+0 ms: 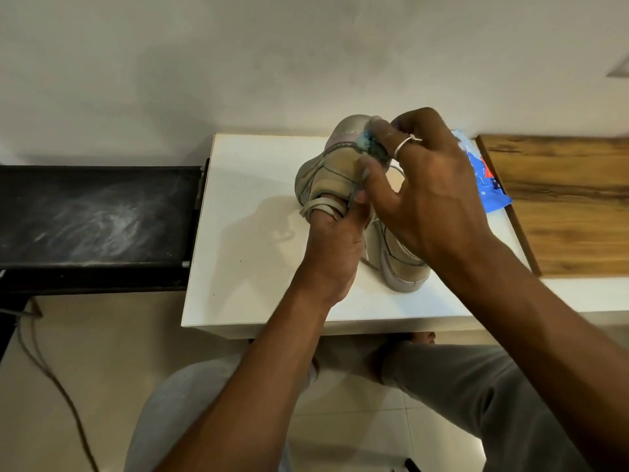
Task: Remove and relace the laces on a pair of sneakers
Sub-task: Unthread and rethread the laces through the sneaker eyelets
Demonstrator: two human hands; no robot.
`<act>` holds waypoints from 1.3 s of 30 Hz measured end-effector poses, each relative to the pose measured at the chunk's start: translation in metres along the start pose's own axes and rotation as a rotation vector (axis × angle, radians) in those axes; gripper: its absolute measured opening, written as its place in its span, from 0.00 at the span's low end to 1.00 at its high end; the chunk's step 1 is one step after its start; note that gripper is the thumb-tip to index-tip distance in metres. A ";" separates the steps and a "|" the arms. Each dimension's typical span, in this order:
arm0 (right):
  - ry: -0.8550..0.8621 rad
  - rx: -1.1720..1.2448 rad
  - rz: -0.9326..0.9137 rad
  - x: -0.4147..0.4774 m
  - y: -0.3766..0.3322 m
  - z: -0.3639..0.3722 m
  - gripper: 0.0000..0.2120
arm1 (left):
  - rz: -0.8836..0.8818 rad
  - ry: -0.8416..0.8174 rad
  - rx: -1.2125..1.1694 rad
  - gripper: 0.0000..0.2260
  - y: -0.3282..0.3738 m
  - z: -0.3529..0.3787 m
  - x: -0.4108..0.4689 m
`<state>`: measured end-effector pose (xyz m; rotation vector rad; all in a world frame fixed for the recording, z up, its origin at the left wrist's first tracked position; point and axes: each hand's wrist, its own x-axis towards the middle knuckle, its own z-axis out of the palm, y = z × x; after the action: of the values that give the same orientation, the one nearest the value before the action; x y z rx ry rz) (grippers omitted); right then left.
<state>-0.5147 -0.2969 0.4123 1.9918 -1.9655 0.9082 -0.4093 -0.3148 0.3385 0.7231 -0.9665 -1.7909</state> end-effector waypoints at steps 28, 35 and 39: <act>0.029 0.184 -0.131 -0.004 0.003 0.017 0.12 | 0.013 0.049 -0.224 0.23 0.014 -0.005 0.000; 0.144 0.241 -0.025 0.005 0.001 0.021 0.09 | 0.027 0.068 -0.251 0.20 0.020 -0.002 0.000; 0.109 0.301 -0.073 -0.010 -0.009 0.033 0.10 | 0.047 0.060 -0.261 0.15 0.023 -0.006 -0.003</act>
<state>-0.4957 -0.3053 0.3836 2.0987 -1.7722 1.3310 -0.3929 -0.3193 0.3558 0.5806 -0.6882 -1.8016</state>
